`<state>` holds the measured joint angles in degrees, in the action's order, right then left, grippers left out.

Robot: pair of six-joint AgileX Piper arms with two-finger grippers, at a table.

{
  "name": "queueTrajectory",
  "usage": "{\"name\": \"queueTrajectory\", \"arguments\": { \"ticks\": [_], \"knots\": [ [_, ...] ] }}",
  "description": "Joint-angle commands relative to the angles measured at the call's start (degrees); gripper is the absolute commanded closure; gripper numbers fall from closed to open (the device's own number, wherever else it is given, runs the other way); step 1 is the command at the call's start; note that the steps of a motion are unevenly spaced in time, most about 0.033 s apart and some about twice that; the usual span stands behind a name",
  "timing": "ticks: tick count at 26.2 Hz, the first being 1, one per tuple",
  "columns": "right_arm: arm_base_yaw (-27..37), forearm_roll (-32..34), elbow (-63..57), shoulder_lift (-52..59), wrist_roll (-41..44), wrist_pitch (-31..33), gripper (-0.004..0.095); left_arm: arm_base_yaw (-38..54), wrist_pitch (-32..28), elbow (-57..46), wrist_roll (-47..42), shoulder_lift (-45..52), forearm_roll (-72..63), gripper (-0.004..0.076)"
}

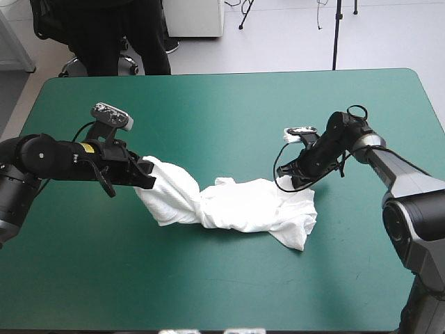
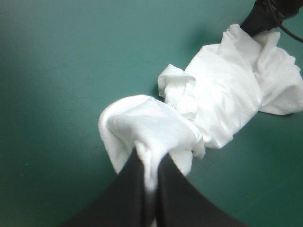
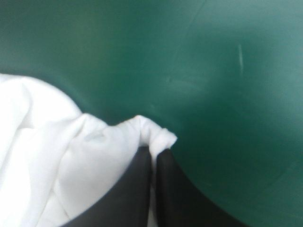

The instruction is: Fold the cloth

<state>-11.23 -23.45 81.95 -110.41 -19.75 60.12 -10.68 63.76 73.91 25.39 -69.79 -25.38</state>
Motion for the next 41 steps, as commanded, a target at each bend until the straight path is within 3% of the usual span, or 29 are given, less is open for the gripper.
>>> {"name": "queueTrajectory", "arguments": {
  "ticks": [1,4,11,16,25,32,41],
  "knots": [
    [-0.25,-2.09,6.23,3.88,-0.80,5.42,0.0925,-0.19,-1.95,2.16,-0.53,1.85,-0.58,0.0733],
    [-0.25,0.26,19.89,9.99,2.54,11.42,0.0925,-0.09,-2.33,5.45,-0.67,4.07,0.29,0.0733],
    [-0.25,0.43,39.49,26.29,5.34,10.84,0.0925,-0.09,-1.65,21.17,-3.85,6.62,3.98,0.0733],
    [-0.25,0.90,43.77,33.24,4.87,6.98,0.0925,-0.09,-2.15,29.38,-4.60,7.28,3.98,0.0733],
    [-0.25,0.02,44.67,42.22,4.87,6.26,0.0925,-0.09,-3.06,40.86,-4.80,11.04,1.72,0.0733],
    [-0.25,-0.76,43.15,47.67,5.97,10.62,0.0925,-0.09,1.60,40.74,-6.52,14.06,1.62,0.0733],
    [-0.25,-2.81,27.72,54.33,6.49,11.29,0.0925,-0.09,7.40,36.85,-10.66,14.04,1.84,0.0733]
  ]
}}
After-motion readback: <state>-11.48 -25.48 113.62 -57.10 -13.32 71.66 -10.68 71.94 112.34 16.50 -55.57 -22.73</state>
